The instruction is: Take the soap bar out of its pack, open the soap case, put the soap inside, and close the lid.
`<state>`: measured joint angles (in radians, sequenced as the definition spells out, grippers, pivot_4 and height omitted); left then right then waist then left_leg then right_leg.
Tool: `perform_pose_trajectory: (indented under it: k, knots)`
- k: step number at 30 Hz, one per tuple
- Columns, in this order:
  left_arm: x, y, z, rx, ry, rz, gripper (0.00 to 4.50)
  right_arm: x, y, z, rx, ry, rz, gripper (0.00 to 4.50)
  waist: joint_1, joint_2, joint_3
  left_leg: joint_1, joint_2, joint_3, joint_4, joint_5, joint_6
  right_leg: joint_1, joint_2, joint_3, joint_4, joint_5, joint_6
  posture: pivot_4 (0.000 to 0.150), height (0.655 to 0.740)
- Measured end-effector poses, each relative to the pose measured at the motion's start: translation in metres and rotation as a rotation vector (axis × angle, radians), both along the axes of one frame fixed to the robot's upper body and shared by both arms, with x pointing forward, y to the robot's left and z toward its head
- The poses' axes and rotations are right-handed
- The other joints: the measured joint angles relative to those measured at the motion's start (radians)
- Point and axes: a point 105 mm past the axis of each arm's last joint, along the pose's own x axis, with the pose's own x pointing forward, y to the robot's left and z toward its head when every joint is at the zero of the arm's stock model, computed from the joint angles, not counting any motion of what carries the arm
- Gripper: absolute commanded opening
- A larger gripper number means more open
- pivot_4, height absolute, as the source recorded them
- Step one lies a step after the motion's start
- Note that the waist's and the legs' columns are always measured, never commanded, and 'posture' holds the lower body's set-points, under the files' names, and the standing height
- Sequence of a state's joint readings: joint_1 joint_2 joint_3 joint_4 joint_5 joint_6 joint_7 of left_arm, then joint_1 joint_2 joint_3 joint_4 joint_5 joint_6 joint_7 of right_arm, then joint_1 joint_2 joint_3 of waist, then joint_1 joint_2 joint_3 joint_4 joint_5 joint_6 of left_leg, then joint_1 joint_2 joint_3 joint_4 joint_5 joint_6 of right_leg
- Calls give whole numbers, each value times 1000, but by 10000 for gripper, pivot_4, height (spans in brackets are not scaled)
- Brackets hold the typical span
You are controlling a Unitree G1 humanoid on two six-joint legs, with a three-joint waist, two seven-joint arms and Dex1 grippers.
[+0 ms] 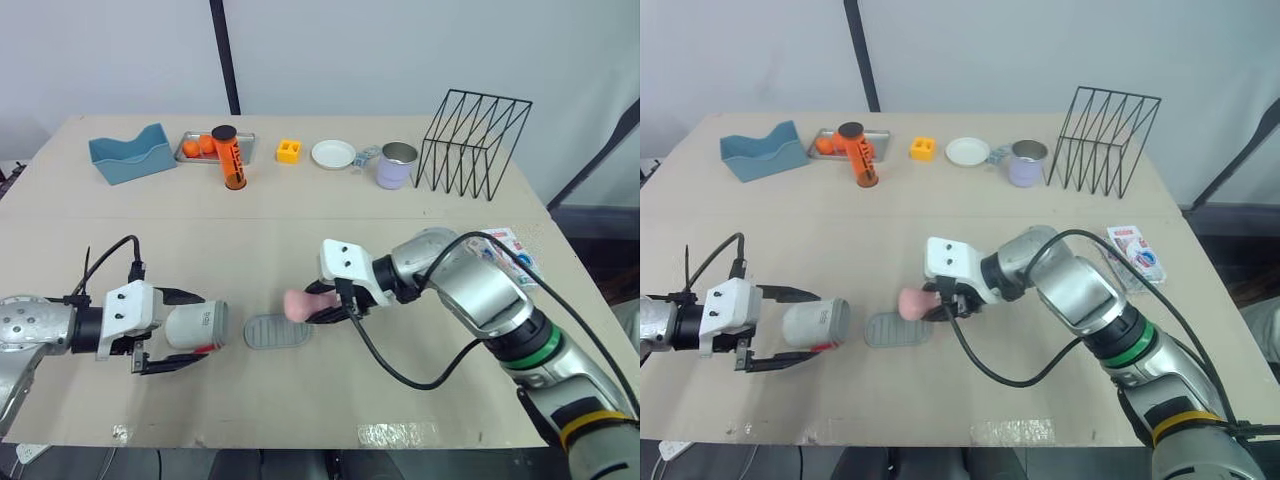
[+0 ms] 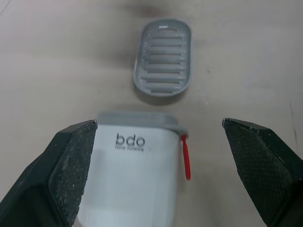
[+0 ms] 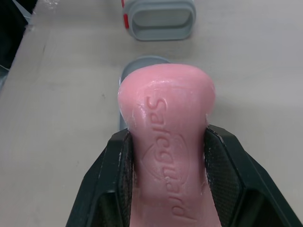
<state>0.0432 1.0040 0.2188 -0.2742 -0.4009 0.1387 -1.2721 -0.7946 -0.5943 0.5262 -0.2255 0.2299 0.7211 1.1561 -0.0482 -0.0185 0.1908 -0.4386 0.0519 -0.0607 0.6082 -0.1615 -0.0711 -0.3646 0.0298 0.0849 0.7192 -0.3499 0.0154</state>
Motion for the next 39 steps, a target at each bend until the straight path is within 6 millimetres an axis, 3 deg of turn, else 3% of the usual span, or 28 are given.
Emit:
perform_pose_trajectory:
  k: [8, 18, 27, 39]
  knots:
    - [-1, 3, -2, 8, 3, 8, 45000, -1, 5, -4, -7, 25, 27, 15625, 0, 0, 0, 0, 0, 0, 0, 0, 0, 0, 0, 0, 0, 0, 0, 1500, 7371]
    - [-2, 8, -5, 25, 3, 23, 45000, -12, 46, -14, -35, 64, 130, 15625, -2, 0, 0, 0, 1, 0, 0, 0, 0, -1, 0, -1, 0, 1, -1, 1500, 7371]
    - [-7, 8, -7, 31, 9, 28, 45000, -10, 59, -22, -41, 84, 99, 15625, -2, 0, 0, 0, 2, 0, -1, 0, 0, -1, 0, -2, 0, 1, -1, 1500, 7371]
    - [-5, 8, -6, 32, -7, 37, 45000, -5, 58, -31, -87, 48, 83, 15625, -2, 0, 0, 0, 2, 0, -1, 0, 0, -2, 0, -2, 0, 1, -1, 1500, 7371]
